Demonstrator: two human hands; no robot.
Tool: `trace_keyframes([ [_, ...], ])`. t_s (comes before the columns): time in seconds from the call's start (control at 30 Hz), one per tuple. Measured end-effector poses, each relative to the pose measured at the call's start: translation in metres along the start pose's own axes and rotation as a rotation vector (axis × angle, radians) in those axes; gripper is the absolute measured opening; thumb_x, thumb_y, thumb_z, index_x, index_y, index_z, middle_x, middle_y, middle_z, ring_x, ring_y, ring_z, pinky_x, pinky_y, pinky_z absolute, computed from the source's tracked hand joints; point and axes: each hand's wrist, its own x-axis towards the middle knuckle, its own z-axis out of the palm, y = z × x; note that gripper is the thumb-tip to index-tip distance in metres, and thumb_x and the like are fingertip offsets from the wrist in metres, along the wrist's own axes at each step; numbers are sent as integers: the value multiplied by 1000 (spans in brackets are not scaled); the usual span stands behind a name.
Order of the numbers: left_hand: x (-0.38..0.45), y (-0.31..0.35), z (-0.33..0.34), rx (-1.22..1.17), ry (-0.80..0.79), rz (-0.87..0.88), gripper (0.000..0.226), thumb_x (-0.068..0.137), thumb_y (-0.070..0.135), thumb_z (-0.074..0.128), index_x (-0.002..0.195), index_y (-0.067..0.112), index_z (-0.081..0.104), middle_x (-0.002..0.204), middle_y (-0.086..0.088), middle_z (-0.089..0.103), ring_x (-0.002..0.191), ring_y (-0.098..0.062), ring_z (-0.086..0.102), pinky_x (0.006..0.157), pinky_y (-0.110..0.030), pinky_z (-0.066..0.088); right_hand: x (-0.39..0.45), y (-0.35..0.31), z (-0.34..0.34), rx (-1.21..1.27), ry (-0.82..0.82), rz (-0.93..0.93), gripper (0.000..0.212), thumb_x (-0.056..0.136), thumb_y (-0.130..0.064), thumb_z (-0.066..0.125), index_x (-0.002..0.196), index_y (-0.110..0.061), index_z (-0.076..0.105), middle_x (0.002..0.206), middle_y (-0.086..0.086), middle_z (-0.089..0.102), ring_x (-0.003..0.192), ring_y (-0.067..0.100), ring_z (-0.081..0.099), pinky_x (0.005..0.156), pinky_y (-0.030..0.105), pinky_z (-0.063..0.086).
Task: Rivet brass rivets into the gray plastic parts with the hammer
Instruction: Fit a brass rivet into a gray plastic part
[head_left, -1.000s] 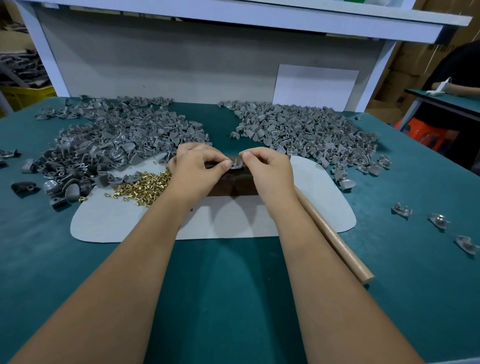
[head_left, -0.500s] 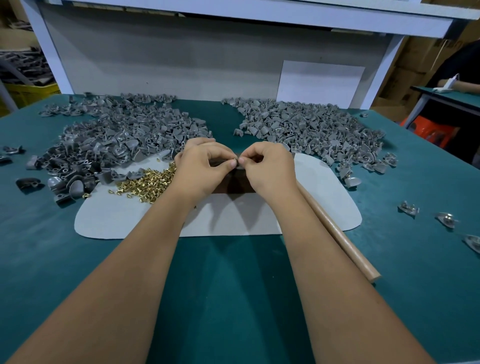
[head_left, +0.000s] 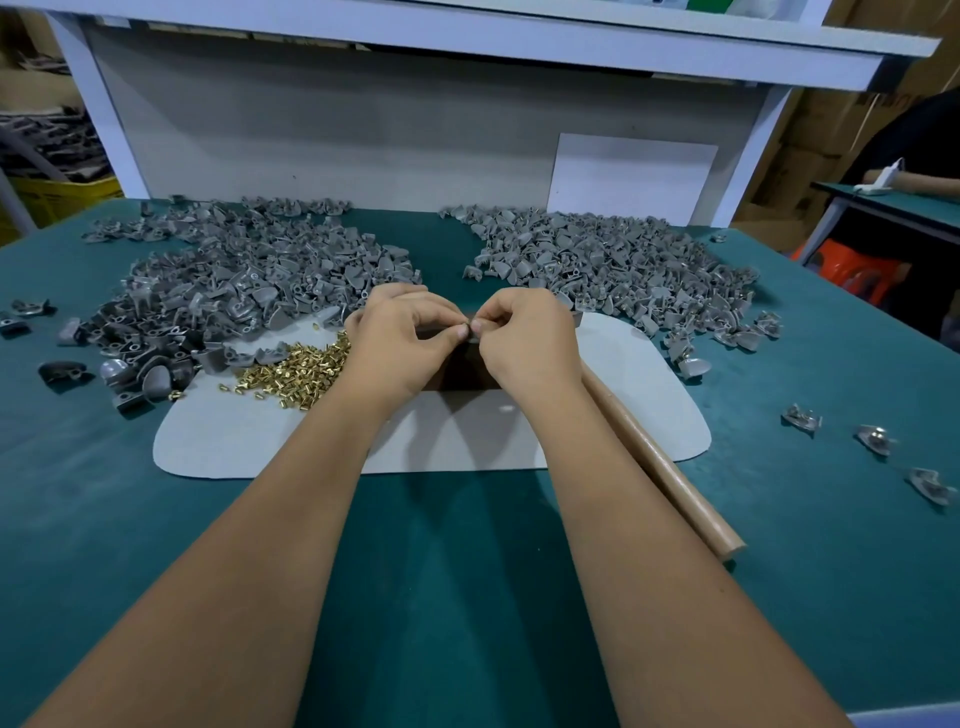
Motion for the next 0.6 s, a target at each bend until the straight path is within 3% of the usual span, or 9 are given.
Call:
trace_keyframes([
  [0.2,-5,7,3,40,36,-54,8,90,21,70,90,22,78,93,18,66,124,-20,49,110,-52,30,-6,-2,-22,53,-87,-71,12,88,-20,62,84,-22,73,87,-4,71,85,14,62,78,29,50],
  [0.27,-6,8,3,42,49,-66,7,90,22,70,89,25,77,89,22,63,124,-20,49,110,-51,29,-8,4,-36,47,14,-6,16,91,-24,56,85,-23,71,87,-7,70,78,13,61,66,27,46],
  [0.33,-7,8,3,26,62,-75,6,89,22,71,88,25,77,87,24,62,124,-20,48,111,-50,30,-11,18,-49,-168,81,94,24,94,-32,49,83,-19,66,84,-1,67,74,18,59,57,25,38],
  [0.43,-8,9,3,56,83,-88,6,88,22,72,87,25,77,85,28,59,124,-18,45,111,-50,28,-23,38,-57,-505,-65,192,34,94,-45,46,90,-13,59,105,13,59,100,32,54,68,31,37],
  [0.53,-9,9,3,73,89,-115,5,86,25,73,87,29,77,86,29,58,126,-15,41,109,-43,23,-32,42,-53,-603,-171,198,32,94,-32,51,118,-11,57,120,15,50,112,34,46,73,33,33],
  [0.6,-9,9,3,80,90,-135,5,84,27,74,87,29,77,89,26,60,126,-15,40,105,-38,20,-31,39,-53,-595,-164,210,33,92,-26,53,122,-12,55,120,16,51,111,34,47,72,32,33],
])
